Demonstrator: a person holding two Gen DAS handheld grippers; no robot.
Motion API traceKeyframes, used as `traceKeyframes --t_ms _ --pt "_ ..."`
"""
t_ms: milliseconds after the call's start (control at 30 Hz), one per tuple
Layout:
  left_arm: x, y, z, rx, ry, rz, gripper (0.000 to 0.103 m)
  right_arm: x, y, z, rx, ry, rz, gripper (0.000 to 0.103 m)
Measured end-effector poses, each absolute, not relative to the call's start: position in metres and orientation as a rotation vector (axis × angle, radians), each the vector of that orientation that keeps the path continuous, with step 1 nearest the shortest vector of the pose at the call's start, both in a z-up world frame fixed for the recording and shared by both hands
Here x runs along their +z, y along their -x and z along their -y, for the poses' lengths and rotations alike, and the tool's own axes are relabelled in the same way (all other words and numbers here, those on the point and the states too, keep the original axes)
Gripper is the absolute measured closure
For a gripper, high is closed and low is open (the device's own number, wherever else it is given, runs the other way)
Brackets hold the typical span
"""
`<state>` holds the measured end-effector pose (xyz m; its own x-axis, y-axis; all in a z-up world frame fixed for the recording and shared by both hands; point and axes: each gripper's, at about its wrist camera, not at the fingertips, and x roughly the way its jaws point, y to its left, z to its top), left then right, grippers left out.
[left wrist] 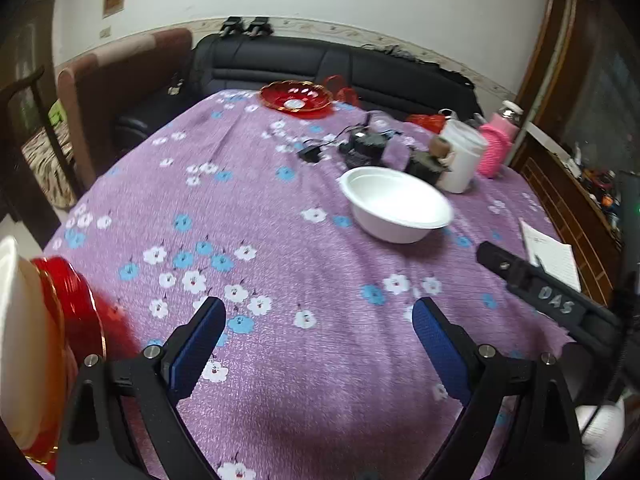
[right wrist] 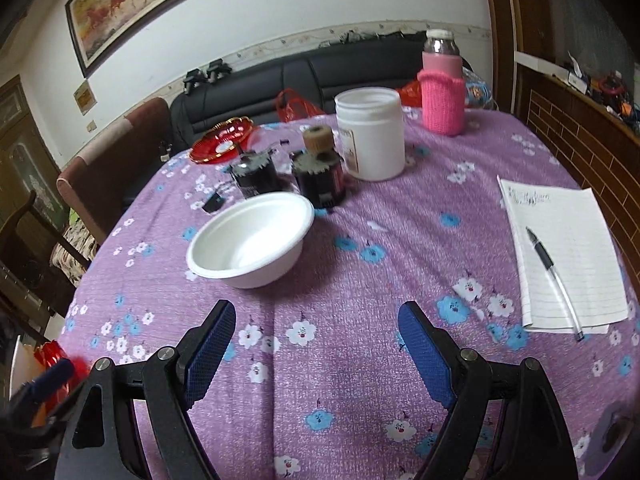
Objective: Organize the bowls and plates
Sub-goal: 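Withdraw the right tool and move it toward the small white bowl, then grasp the rim of the small white bowl with the right tool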
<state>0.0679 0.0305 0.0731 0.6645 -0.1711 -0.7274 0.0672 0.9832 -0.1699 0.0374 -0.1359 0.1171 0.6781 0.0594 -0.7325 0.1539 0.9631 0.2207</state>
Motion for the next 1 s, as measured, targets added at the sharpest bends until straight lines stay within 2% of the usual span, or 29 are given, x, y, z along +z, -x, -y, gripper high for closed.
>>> traceKeyframes --t_ms 167,500,900,1000 --pt "0.055 -0.072 -0.031 -0.111 0.110 -0.832 0.009 0.107 -0.050 0.139 -0.068 -0.294 -0.857 0.016" --pt "0.056 -0.068 -0.031 -0.088 0.034 -0.769 0.009 0.107 -0.084 0.151 -0.011 -0.450 -0.856 0.016" --pt "0.041 -0.077 -0.043 -0.124 0.092 -0.841 0.009 0.086 -0.130 0.142 -0.032 -0.467 -0.928 0.016" --pt "0.040 -0.080 -0.050 -0.115 0.130 -0.845 0.009 0.077 -0.135 0.143 -0.030 -0.511 -0.934 0.021"
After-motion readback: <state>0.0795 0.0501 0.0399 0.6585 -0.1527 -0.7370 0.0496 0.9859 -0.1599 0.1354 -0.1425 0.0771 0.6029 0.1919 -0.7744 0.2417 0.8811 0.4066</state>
